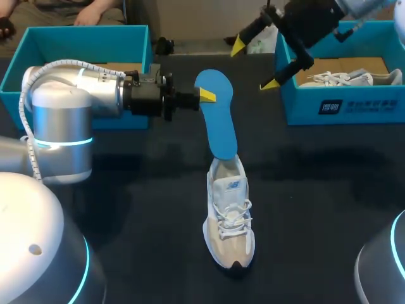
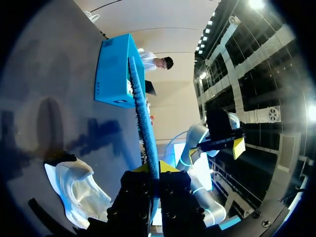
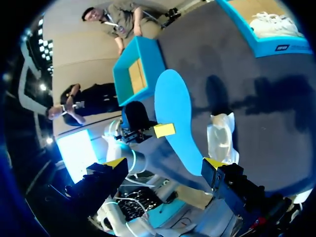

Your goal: Take the shoe out of the shoebox, open the shoe tongue, remove and reinsert the insole, then place the shoe into the shoebox

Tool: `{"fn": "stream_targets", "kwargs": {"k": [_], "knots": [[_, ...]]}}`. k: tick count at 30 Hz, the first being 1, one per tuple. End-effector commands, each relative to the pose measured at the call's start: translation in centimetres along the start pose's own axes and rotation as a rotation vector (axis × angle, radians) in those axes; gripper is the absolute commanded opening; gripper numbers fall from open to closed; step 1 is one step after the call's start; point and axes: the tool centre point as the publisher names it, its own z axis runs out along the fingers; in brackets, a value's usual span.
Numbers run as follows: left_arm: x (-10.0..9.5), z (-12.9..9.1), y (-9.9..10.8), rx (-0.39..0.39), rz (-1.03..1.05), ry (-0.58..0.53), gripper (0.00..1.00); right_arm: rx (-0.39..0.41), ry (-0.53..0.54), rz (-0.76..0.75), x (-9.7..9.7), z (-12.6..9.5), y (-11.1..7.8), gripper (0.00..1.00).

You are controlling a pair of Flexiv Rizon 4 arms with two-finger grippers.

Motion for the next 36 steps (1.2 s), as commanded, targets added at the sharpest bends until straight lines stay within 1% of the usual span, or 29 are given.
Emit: {"fn": "stream_targets", "kwargs": {"k": [1, 6, 11, 18, 22, 26, 32, 33, 34, 35, 36], "knots": [[0.0, 0.0, 0.1, 0.001, 0.000, -0.001, 0.00, -0.005, 0.313, -0.002, -0.6, 0.5, -0.1, 1.00], [0.0, 0.0, 0.1, 0.001, 0.000, -0.001, 0.00, -0.003, 0.343, -0.021, -0.9, 1.0, 0.0, 1.00], [0.0, 0.0, 0.1, 0.001, 0.000, -0.001, 0.00, 0.010, 0.398, -0.041, -1.5, 1.7, 0.4, 1.00], [0.0, 0.0, 0.1, 0.001, 0.000, -0.001, 0.00, 0.018, 0.484, -0.041, -2.9, 3.1, 1.0, 1.00], [0.4, -0.7, -0.3, -0.015, 0.035, 0.020, 0.00, 0.014, 0.512, -0.039, -3.4, 3.6, 1.1, 1.00], [0.9, -1.8, -0.6, 0.000, 0.127, 0.036, 0.00, 0.011, 0.532, -0.040, -3.7, 3.9, 1.2, 1.00], [2.0, -3.7, -1.0, 0.011, 0.385, 0.069, 0.00, 0.011, 0.544, -0.039, -3.8, 4.1, 1.2, 1.00], [2.1, -4.0, -0.8, 0.006, 0.481, 0.076, 0.00, 0.012, 0.545, -0.039, -3.8, 4.2, 1.2, 1.00], [2.0, -4.3, -0.5, 0.021, 0.659, 0.087, 0.00, 0.010, 0.555, -0.025, -3.8, 4.2, 1.3, 1.00], [1.5, -4.4, -0.3, 0.058, 0.850, 0.069, 0.00, -0.001, 0.569, -0.013, -3.9, 4.2, 1.3, 1.00], [1.0, -4.4, -0.5, 0.070, 0.941, 0.041, 0.00, 0.010, 0.581, -0.026, -3.9, 4.2, 1.3, 1.00]]}}
